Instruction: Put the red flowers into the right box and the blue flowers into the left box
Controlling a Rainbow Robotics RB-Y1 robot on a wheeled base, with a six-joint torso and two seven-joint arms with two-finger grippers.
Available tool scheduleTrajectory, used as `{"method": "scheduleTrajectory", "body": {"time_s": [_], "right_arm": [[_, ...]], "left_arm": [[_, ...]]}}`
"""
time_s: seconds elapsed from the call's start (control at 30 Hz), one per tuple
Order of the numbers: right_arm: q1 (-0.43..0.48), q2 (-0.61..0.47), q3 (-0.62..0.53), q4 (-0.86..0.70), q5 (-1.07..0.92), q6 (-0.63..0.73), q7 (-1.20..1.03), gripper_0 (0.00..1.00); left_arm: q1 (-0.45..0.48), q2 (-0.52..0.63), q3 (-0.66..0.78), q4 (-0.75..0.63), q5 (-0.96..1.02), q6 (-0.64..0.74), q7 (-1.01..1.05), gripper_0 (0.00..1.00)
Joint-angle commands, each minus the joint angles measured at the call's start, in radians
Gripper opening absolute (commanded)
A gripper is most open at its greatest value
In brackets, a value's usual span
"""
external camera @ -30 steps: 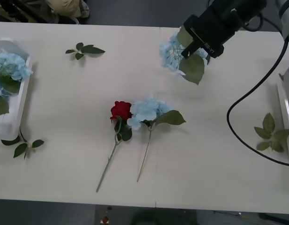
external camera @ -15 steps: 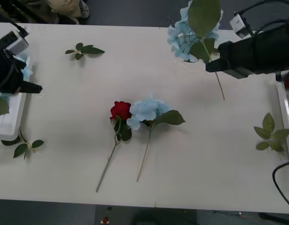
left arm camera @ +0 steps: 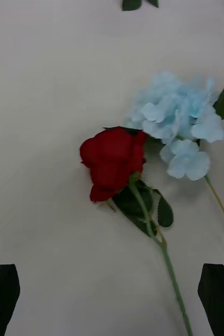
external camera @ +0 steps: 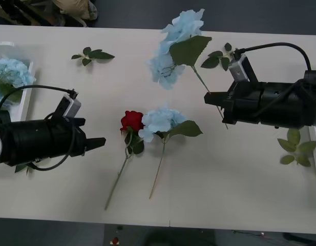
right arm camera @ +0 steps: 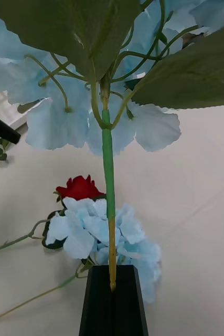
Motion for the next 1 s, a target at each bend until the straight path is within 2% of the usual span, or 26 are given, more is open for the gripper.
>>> {"method": "scheduleTrajectory", "body": {"time_s": [0.03, 0.17, 0.37, 0.57, 0.8, 1.0], "right_arm": [[0.002, 0.034, 0.030, 0.037, -0.100, -0.061, 0.162, 0.00], [0.008, 0.045, 0.088, 0.124, -0.226, -0.147, 0.380, 0.00], [0.008, 0.062, 0.214, 0.230, -0.390, -0.273, 0.380, 0.00], [0.007, 0.087, 0.284, 0.242, -0.474, -0.345, 0.380, 0.00], [0.028, 0.110, 0.286, 0.253, -0.557, -0.325, 0.380, 0.00], [0.076, 0.108, 0.281, 0.254, -0.631, -0.279, 0.380, 0.00]], "left_arm": [[0.036, -0.066, -0.019, -0.039, 0.077, 0.017, -0.173, 1.00], [0.065, -0.109, -0.054, -0.039, 0.189, 0.021, -0.291, 1.00], [0.079, -0.118, -0.128, -0.039, 0.353, 0.046, -0.377, 1.00], [0.042, -0.117, -0.085, -0.039, 0.398, 0.159, -0.405, 1.00], [-0.010, -0.114, 0.030, -0.039, 0.459, 0.349, -0.412, 1.00], [-0.015, -0.109, 0.037, -0.038, 0.495, 0.366, -0.412, 1.00]]}}
